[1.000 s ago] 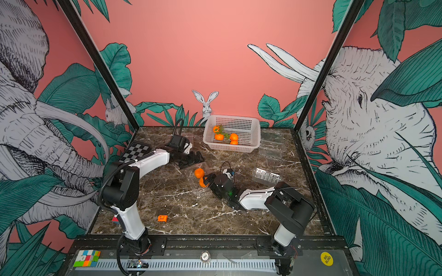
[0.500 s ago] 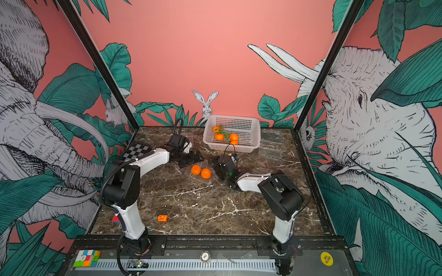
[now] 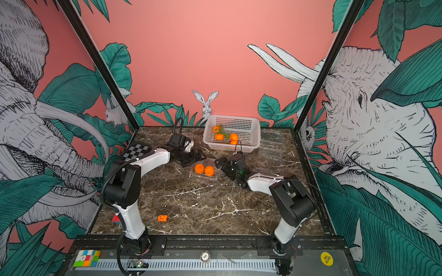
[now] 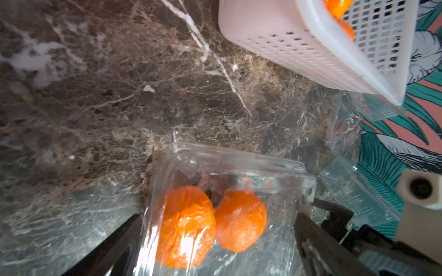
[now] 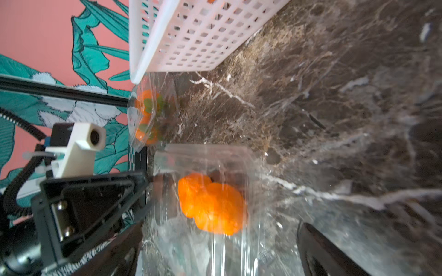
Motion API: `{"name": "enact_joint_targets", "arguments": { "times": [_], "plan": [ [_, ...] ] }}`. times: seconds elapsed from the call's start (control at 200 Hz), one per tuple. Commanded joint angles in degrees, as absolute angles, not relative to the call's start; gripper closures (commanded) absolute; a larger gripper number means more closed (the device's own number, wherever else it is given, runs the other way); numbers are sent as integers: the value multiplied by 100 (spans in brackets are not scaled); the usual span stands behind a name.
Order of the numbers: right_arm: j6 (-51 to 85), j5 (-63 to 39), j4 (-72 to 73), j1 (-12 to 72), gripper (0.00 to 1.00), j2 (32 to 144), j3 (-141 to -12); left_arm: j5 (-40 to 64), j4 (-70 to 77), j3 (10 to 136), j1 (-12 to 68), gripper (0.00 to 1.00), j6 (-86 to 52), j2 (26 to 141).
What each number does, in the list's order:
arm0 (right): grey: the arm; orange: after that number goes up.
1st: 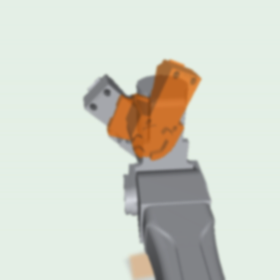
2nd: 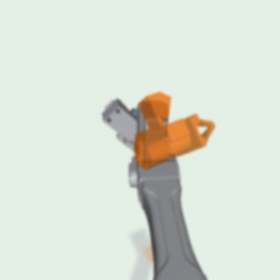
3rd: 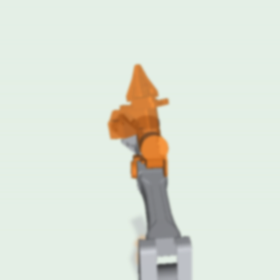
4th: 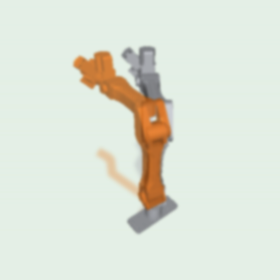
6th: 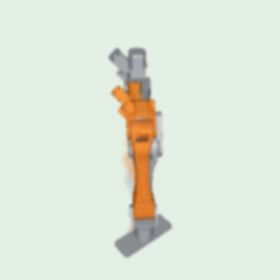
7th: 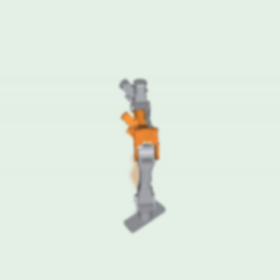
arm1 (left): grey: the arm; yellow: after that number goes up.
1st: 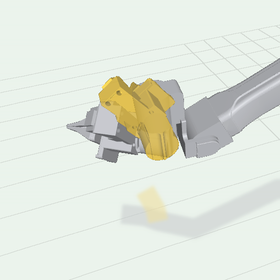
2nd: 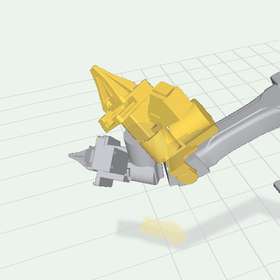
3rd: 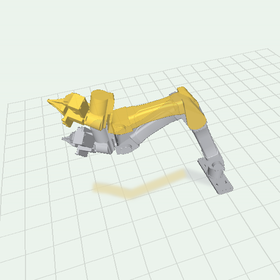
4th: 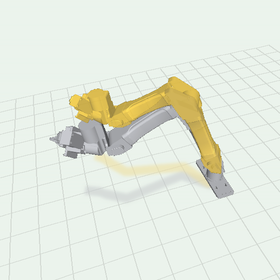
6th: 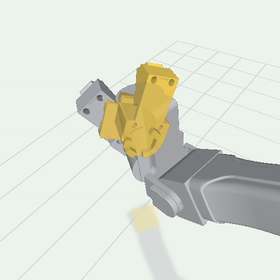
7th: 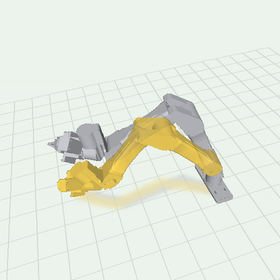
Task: Take oranges out of containers
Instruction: Adjust the packing box at the center of the board.
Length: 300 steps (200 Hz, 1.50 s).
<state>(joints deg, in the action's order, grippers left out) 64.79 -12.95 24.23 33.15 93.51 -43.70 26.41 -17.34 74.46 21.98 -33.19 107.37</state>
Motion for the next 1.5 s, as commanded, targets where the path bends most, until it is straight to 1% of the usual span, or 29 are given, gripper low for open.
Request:
{"name": "enact_joint_targets", "arguments": {
  "times": [0.0, 0.23, 0.63, 1.05, 1.27, 1.495],
  "plan": [
    [6029, -1658, 2904, 3290, 1, 9227, -4160, 2914, -1352, 7287, 2188, 1, -3513, 10724],
    [6281, -2092, 3704, 3289, 1, 9453, -4140, 2933, -1370, 7296, 2188, 1, -3533, 10833],
    [6594, -2199, 4351, 3278, 1, 9696, -4044, 2966, -1385, 7317, 2188, 1, -3544, 10881],
    [7400, -2526, 5386, 3278, 1, 9971, -4029, 3072, -1240, 7280, 2188, 1, -3638, 10937],
    [7689, -2527, 5379, 3278, 1, 9959, -4022, 3105, -1186, 7273, 2187, 1, -3658, 10907],
    [7391, -2409, 4884, 3257, 2, 9660, -3955, 3094, -1212, 7277, 2188, 1, -3682, 10907]
  ]
}}
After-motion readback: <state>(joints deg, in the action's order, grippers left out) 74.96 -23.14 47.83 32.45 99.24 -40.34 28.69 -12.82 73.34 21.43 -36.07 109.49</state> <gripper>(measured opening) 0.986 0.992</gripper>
